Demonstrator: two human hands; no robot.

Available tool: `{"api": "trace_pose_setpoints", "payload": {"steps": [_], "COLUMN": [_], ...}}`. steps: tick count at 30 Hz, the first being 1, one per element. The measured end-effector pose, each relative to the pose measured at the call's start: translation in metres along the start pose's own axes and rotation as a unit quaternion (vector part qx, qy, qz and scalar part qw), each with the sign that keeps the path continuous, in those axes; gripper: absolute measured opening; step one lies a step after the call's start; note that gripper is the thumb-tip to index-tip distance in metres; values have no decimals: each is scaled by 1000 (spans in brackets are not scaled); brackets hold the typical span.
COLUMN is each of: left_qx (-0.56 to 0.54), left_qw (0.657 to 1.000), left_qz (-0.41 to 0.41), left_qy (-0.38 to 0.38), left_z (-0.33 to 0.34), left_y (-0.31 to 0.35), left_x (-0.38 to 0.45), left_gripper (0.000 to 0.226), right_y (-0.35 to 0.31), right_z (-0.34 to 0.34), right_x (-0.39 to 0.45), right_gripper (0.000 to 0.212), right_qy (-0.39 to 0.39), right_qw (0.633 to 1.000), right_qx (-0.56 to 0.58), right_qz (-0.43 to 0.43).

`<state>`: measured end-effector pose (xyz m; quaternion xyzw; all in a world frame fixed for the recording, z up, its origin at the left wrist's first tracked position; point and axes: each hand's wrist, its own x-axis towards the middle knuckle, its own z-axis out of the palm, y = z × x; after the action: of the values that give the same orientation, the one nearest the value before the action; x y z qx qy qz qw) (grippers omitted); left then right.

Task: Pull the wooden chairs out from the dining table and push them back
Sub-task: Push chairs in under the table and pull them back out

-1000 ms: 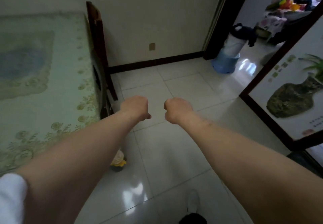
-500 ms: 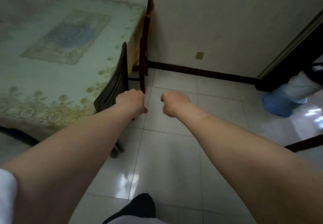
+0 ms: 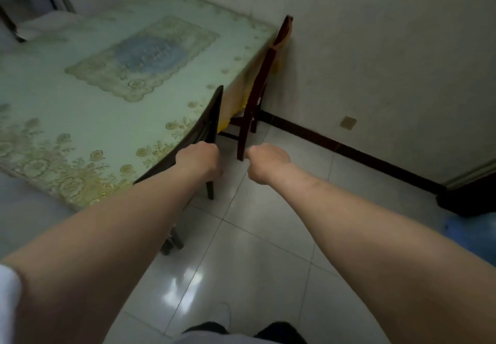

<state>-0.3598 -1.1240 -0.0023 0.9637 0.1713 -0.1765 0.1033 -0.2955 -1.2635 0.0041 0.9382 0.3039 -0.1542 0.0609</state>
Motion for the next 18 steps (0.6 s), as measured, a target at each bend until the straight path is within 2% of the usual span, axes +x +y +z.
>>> {"api": "trace_pose_setpoints", "payload": {"steps": [6, 10, 14, 18], "left_qx": [-26, -28, -56, -92], "left_qw": [997, 988, 967, 940], "left_qz": [-70, -151, -246, -326], "left_qy": [11, 24, 43, 45], "left_z": [-19, -20, -20, -16], "left_y": [-9, -11, -2, 20], "left_x": [33, 52, 66, 63], "left_gripper": [37, 39, 41, 45], "right_y": [0, -3, 4, 18], "right_z": [-26, -35, -38, -41], "right_x": [66, 109, 140, 161], "right_gripper": [26, 23, 17, 22], "right_qy": [16, 16, 18, -6], "right_qw": [995, 983, 957, 925], "right_qx": [-17, -35, -60, -97], "right_qz": [-99, -182, -283, -368]}}
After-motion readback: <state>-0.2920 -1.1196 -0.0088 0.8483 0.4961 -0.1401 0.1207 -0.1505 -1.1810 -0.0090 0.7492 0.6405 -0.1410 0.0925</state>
